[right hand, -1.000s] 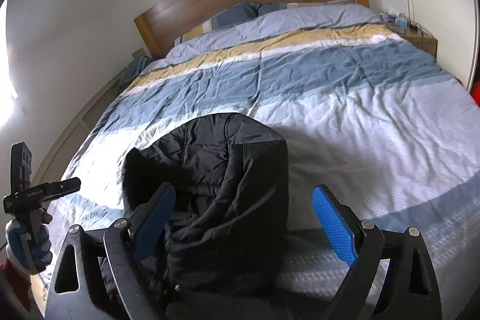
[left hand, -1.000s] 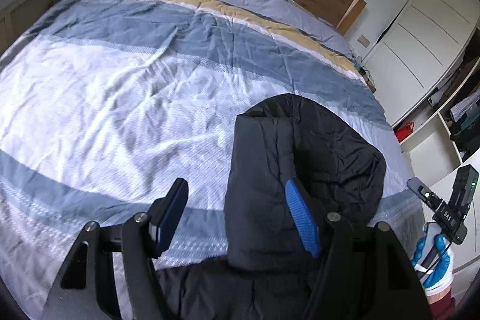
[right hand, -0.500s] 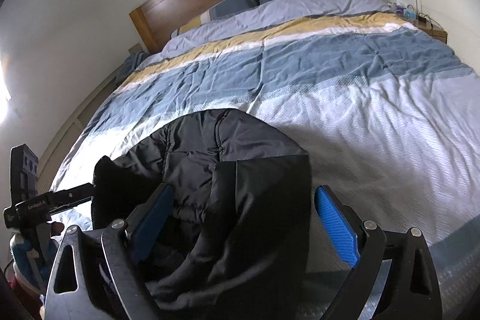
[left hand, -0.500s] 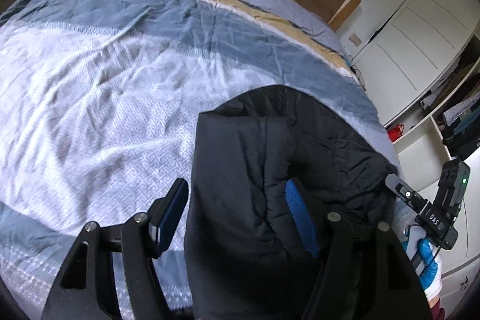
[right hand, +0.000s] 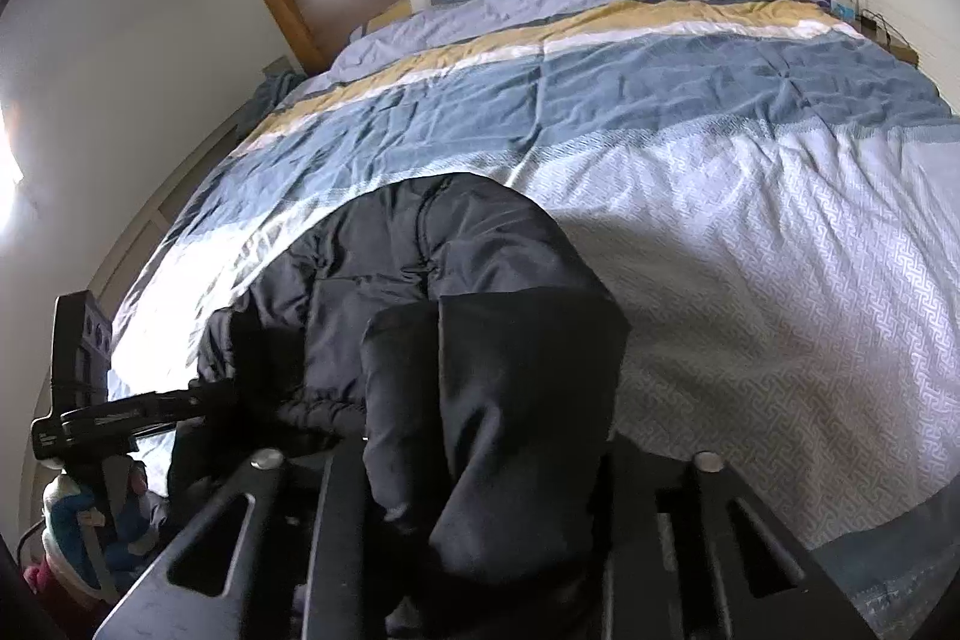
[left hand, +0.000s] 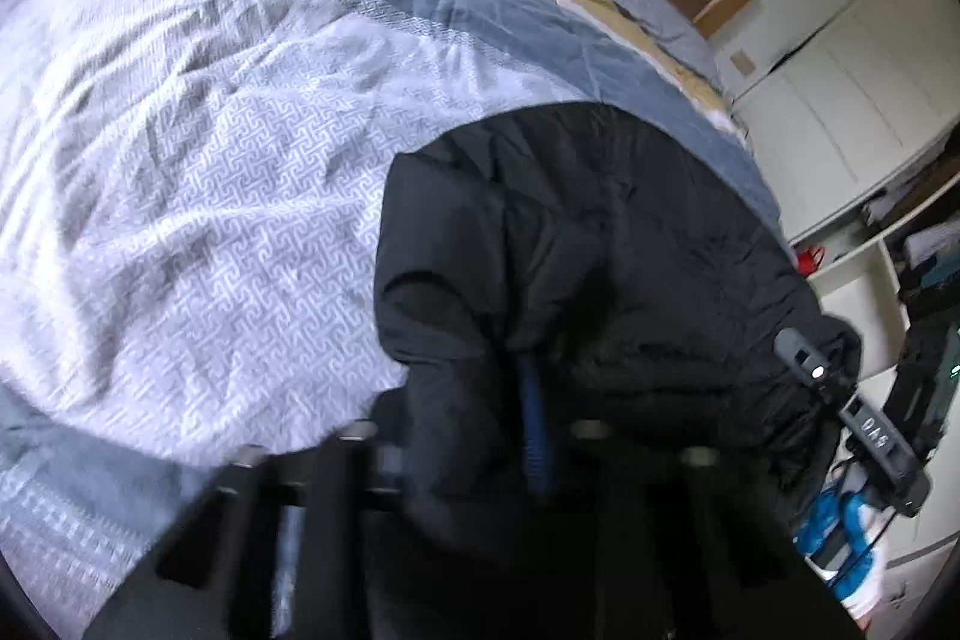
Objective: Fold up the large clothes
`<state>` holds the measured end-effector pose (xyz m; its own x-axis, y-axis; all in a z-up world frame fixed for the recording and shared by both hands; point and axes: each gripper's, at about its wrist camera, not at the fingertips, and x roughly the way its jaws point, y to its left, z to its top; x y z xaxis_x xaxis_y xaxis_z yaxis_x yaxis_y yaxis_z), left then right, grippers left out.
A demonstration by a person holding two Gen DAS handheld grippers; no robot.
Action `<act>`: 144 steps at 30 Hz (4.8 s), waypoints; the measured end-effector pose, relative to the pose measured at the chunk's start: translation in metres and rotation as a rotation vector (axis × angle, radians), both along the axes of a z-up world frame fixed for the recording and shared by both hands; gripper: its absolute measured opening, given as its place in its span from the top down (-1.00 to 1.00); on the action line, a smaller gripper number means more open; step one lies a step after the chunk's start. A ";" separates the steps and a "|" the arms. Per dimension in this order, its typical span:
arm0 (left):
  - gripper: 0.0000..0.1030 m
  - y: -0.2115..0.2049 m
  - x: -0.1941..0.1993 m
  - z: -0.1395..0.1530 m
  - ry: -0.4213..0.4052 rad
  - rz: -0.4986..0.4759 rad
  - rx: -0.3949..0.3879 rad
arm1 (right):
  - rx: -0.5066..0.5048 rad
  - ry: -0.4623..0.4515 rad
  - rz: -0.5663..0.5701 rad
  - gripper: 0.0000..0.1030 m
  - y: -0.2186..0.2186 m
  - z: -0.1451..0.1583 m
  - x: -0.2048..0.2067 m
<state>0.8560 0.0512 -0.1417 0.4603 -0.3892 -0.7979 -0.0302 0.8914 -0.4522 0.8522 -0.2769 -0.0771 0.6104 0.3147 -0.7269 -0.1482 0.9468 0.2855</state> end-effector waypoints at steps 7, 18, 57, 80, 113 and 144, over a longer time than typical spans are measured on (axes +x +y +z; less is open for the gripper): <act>0.78 0.007 -0.058 0.053 -0.054 -0.011 0.021 | 0.034 -0.028 0.085 0.64 0.007 0.041 -0.057; 0.80 0.023 -0.210 0.122 -0.168 -0.088 0.023 | 0.105 -0.120 0.159 0.65 -0.004 0.102 -0.199; 0.85 0.057 -0.452 0.063 -0.047 -0.043 0.088 | -0.111 0.010 0.102 -0.28 -0.027 0.021 -0.401; 0.46 0.069 -0.475 0.172 -0.181 0.034 0.112 | -0.022 -0.158 0.114 -0.71 -0.034 0.117 -0.435; 0.38 -0.063 -0.423 0.022 -0.164 -0.170 0.277 | -0.254 -0.029 0.337 -0.71 0.049 -0.026 -0.396; -0.28 0.147 -0.700 0.091 -0.090 0.144 0.277 | -0.189 0.054 -0.064 -0.98 -0.097 0.056 -0.669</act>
